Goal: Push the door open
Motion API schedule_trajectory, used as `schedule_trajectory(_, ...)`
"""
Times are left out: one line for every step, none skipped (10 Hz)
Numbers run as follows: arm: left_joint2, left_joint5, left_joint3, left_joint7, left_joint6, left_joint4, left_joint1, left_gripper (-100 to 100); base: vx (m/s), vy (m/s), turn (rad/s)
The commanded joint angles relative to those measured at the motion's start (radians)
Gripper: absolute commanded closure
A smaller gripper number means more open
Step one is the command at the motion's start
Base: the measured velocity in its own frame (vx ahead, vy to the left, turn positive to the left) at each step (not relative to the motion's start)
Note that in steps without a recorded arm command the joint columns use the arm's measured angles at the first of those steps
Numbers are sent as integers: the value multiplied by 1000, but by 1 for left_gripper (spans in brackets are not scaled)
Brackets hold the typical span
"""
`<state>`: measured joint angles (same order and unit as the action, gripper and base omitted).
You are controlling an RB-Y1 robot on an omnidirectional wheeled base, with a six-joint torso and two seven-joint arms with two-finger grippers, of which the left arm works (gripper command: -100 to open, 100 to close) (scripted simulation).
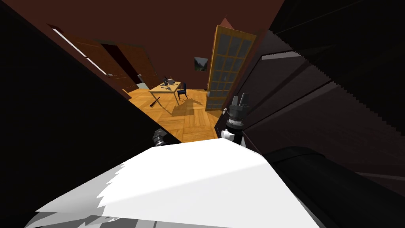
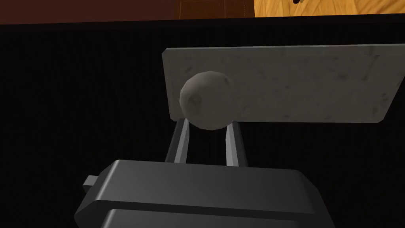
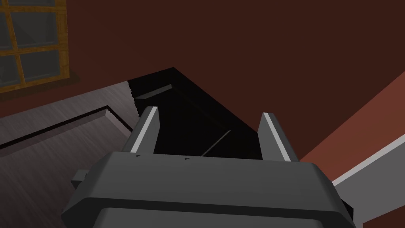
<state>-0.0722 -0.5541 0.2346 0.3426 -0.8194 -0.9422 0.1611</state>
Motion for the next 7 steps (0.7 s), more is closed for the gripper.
schedule_trajectory(-7,-17,28,6,-2,-19,12,100,118,56,-7)
schedule_trajectory(5,-20,18,12,4,-17,9,-100,14,-77,36)
schedule_trajectory(5,-20,18,12,4,-17,9,-100,-75,-148,38)
schedule_trajectory(9,-26,20,16,5,-23,11,-100,-122,-166,24)
schedule_trajectory(16,-31,21,20,7,-29,14,-100,-113,-204,28)
schedule_trajectory(24,-37,23,24,9,-36,16,-100,-116,-209,38)
schedule_trajectory(33,-42,24,27,10,-41,18,-100,-81,-192,32)
